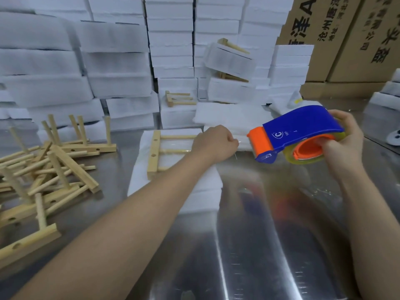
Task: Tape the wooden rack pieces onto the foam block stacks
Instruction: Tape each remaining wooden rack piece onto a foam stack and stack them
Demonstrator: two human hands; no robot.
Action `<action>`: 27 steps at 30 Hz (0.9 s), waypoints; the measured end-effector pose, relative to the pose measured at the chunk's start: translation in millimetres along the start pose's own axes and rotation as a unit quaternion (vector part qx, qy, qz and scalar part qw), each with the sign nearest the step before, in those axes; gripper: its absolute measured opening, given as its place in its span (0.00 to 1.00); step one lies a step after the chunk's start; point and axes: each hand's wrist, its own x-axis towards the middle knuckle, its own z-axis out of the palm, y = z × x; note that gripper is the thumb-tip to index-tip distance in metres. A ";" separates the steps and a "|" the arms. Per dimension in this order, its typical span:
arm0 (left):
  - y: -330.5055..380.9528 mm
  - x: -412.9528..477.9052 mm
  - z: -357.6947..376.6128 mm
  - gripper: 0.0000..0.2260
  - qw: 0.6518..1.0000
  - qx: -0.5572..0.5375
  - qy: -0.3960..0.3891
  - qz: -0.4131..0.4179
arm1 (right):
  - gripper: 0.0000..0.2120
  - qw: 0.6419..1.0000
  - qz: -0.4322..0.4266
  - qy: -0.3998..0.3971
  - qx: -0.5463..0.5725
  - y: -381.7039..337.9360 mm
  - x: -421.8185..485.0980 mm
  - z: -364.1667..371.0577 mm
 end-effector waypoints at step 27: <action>0.9 -16.7 1.0 0.09 0.971 0.068 0.141 0.182 | 0.28 0.991 -0.082 -0.023 -0.102 -10.9 -3.7 14.7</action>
